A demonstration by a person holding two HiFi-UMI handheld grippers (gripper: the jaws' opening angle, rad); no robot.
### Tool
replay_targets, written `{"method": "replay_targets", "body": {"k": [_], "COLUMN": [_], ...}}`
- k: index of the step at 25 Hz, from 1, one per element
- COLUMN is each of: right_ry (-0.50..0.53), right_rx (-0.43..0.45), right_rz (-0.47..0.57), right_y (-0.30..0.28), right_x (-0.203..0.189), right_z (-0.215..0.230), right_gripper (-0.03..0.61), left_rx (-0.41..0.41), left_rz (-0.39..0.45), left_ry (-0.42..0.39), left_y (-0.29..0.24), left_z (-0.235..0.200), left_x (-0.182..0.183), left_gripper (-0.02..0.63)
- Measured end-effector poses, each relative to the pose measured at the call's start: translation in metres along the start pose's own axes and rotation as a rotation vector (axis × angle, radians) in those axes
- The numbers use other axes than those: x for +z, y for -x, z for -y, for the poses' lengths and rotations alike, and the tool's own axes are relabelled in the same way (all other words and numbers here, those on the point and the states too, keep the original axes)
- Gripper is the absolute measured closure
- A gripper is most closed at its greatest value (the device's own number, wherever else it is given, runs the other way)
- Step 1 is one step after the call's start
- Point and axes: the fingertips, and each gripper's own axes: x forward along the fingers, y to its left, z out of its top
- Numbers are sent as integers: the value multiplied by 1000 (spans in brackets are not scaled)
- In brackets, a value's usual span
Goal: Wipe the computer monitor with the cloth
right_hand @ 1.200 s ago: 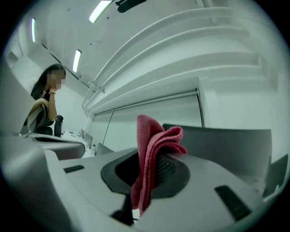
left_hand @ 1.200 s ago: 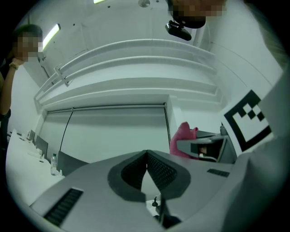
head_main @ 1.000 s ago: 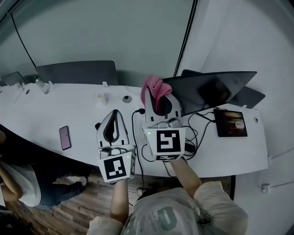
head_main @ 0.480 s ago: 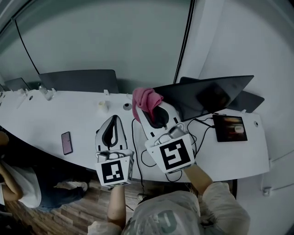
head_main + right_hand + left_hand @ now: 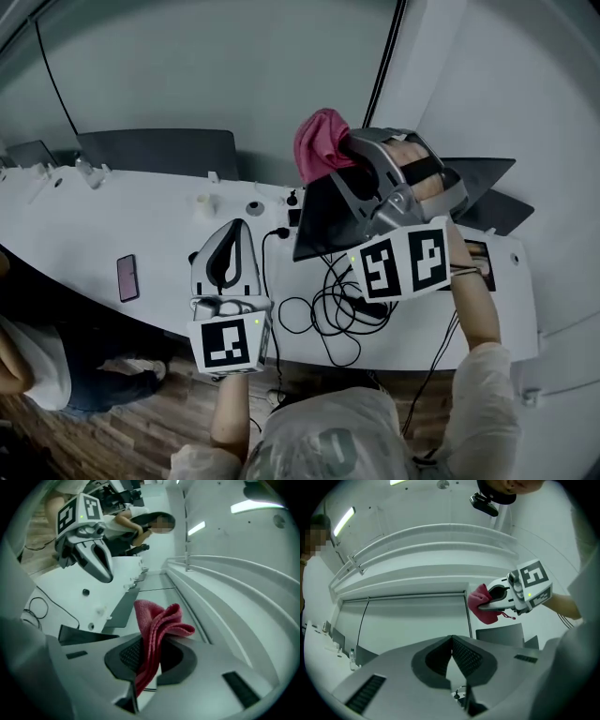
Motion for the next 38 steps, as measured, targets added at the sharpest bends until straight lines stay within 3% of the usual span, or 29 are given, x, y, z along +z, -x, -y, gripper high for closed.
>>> {"method": "replay_targets", "body": {"k": [4, 8, 15, 21, 29, 38], "right_ry": [66, 125, 168, 151, 145, 141], "right_rx": [175, 262, 280, 302, 299, 306], "right_rz": [-11, -26, -7, 4, 9, -49], "right_y": [-8, -15, -24, -15, 15, 68], "right_x": [-6, -11, -13, -42, -132, -284], "right_z": [-36, -55, -64, -66, -61, -49], "right_gripper": [525, 525, 525, 525, 525, 525], "left_rx": [-5, -1, -6, 5, 36, -2], "left_rz": [-22, -29, -26, -22, -10, -18], "left_ry": [8, 18, 19, 22, 22, 52], "left_y": [4, 4, 3, -7, -39, -95], "left_z": [4, 7, 21, 48, 124, 259], "left_x": [-6, -10, -13, -11, -23, -44], "left_gripper": [598, 598, 598, 598, 598, 598]}}
